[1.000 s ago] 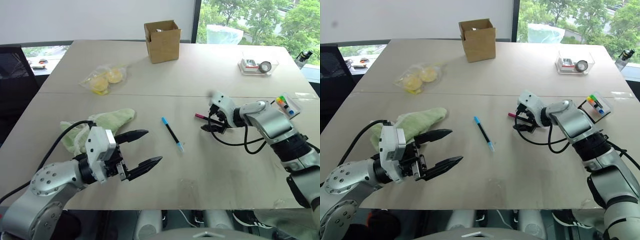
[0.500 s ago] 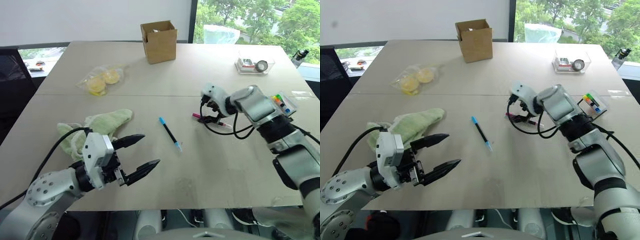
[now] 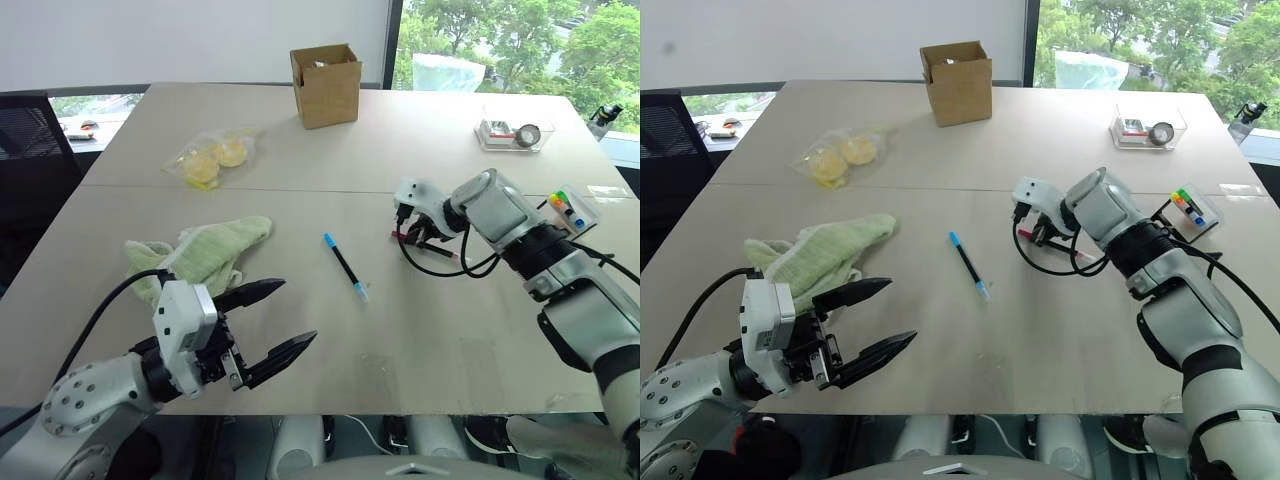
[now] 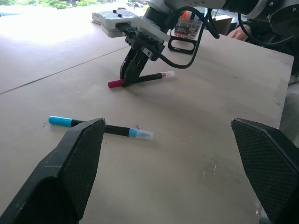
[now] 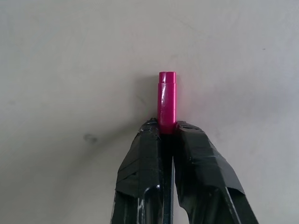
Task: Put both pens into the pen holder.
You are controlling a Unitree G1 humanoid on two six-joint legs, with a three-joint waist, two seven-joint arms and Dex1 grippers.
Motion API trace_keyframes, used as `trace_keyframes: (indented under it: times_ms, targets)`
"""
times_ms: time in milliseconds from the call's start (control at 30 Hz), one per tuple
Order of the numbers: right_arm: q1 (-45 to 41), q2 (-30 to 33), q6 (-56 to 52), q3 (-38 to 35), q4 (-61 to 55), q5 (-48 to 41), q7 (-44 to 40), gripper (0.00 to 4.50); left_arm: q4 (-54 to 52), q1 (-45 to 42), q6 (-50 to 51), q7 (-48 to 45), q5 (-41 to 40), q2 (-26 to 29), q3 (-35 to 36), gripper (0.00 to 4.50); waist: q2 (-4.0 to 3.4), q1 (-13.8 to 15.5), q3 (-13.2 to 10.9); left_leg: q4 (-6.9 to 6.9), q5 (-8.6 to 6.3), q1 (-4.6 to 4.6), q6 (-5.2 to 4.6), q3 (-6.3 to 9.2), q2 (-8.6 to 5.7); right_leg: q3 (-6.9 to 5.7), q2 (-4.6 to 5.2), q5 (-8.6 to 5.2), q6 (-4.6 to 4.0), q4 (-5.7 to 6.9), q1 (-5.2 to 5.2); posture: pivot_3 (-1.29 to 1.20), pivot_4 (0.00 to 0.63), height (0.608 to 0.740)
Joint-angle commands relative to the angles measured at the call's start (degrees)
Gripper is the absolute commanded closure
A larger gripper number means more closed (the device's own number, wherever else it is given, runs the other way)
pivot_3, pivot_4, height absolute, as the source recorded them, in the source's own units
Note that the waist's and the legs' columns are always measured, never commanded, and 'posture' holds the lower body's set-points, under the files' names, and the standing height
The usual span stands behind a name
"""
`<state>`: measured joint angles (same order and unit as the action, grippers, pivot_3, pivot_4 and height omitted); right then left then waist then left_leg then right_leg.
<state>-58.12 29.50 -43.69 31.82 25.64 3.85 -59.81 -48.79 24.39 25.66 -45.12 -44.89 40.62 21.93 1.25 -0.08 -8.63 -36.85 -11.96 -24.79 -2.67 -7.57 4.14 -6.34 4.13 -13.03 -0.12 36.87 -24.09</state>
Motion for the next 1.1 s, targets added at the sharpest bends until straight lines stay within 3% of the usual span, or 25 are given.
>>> trace_keyframes:
  times_ms: [33, 133, 300, 467, 633, 933, 1100]
  targets:
    - [1.65, 0.48, -0.65, -14.46, -6.16, -8.58, 0.74, 4.44, -0.21, -1.57, -1.33, 0.11, -0.75, -0.12, 0.40, 0.00, -0.02, -0.09, -0.02, 0.00, 0.01, 0.00, 0.01, -0.02, 0.00, 0.02, 0.00, 0.00, 0.00, -0.01, -0.01, 0.00, 0.150, 0.740]
    - [4.58, -0.01, 2.20, -33.96, -15.54, -18.85, 6.34, 4.44, 0.77, -5.76, 0.32, 3.10, -5.25, -0.88, 0.86, 0.00, -0.19, -0.22, -0.15, 0.03, 0.25, -0.05, -0.02, -0.05, 0.02, 0.05, -0.13, 0.14, 0.21, 0.00, -0.02, 0.00, 0.150, 0.740]
    - [11.87, 1.08, 1.56, -53.44, -30.60, -21.17, 23.31, 4.44, 5.10, -17.15, 3.42, 6.32, -9.68, -1.21, -3.31, 0.00, -0.18, 1.15, -0.11, 0.13, 0.26, -0.04, -0.04, 0.11, 0.04, -0.09, -0.21, 0.13, 0.23, -0.01, 0.04, 0.00, 0.150, 0.740]
    - [23.76, 2.12, 14.56, -53.22, -38.78, -12.03, 33.44, 4.44, 13.00, -30.70, 5.32, 6.41, -8.54, -3.31, -10.73, 0.00, -0.17, 0.87, -0.08, 0.10, 0.26, 0.04, -0.08, 0.02, -0.07, -0.04, -0.20, 0.01, 0.46, -0.04, 0.18, 0.00, 0.150, 0.740]
    - [28.23, -0.27, 24.35, -50.62, -35.26, -7.83, 39.81, 4.44, 21.74, -44.69, 6.60, 4.10, -6.78, -6.61, -16.97, 0.00, -0.22, -0.02, -0.12, -0.11, 0.28, 0.12, -0.09, 0.01, -0.02, 0.10, -0.43, 0.07, 0.65, 0.02, 0.25, 0.00, 0.150, 0.740]
    - [29.12, -1.24, 29.09, -53.10, -34.94, -10.04, 44.88, 4.44, 27.29, -53.35, 7.23, 3.03, -1.91, -10.23, -22.13, 0.00, -0.22, -0.53, -0.13, -0.08, 0.31, 0.09, -0.03, 0.01, 0.00, 0.46, -0.50, 0.11, 0.54, 0.00, 0.25, 0.00, 0.150, 0.740]
    - [31.63, 0.07, 28.97, -54.81, -35.58, -10.23, 46.30, 4.44, 28.28, -56.99, 8.49, 4.74, 0.30, -15.43, -25.89, 0.00, -0.20, 0.18, -0.13, -0.10, 0.30, 0.07, -0.03, 0.02, -0.06, 0.47, -0.45, 0.09, 0.58, -0.03, 0.28, 0.00, 0.150, 0.740]
